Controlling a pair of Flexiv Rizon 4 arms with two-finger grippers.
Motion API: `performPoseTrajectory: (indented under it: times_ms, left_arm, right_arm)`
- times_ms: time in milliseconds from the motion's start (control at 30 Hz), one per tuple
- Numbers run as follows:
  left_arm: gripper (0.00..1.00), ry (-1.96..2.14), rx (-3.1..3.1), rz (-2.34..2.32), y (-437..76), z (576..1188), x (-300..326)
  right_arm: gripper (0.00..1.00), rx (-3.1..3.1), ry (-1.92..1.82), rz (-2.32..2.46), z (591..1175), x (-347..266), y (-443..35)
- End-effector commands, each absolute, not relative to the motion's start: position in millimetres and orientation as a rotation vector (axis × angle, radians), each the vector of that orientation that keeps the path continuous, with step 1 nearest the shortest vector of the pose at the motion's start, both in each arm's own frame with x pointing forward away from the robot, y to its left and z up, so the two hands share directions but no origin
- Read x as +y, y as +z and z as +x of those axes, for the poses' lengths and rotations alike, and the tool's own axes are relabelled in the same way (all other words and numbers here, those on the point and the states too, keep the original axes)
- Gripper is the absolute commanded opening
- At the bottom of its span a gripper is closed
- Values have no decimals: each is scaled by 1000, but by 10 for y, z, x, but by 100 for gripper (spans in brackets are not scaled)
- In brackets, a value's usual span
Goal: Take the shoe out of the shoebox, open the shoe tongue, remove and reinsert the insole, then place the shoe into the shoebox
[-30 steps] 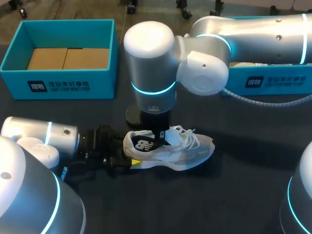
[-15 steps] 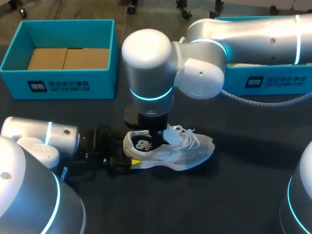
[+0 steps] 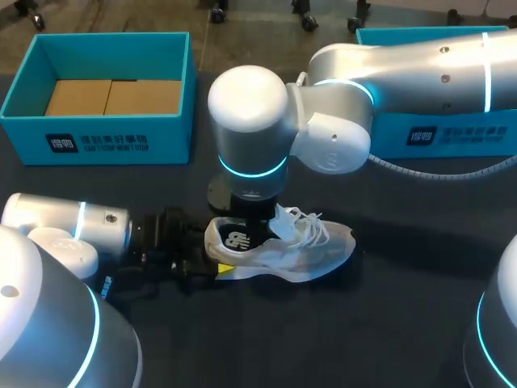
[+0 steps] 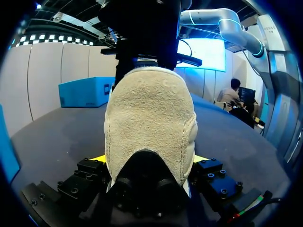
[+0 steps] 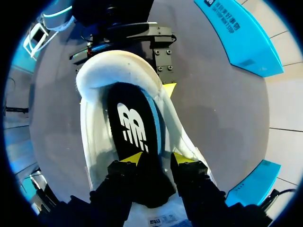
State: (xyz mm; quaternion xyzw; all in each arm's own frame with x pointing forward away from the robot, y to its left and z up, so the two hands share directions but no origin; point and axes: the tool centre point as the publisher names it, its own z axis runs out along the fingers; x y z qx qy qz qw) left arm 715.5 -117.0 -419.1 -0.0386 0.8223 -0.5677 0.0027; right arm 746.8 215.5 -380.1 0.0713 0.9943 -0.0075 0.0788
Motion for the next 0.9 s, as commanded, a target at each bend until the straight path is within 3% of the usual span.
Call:
performPoseTrajectory:
  times_ms: [33,233,333,900]
  left_arm:
    - [0,-1779,2578,-121,-4197,7163,-1175]
    - [0,-1779,2578,-121,-4197,7163,-1175]
    - [0,-1779,2578,-121,-4197,7163,-1175]
    - [0,-1779,2578,-121,-4197,7163,-1175]
  right_arm:
    - [36,2990,6,218,7494,2167,-3946]
    - [32,3017,33,214,7493,2197,-4031]
    - [0,3039,35,216,7449,2198,-4057]
    - [0,3071,-51,257,7176,2053,-3671]
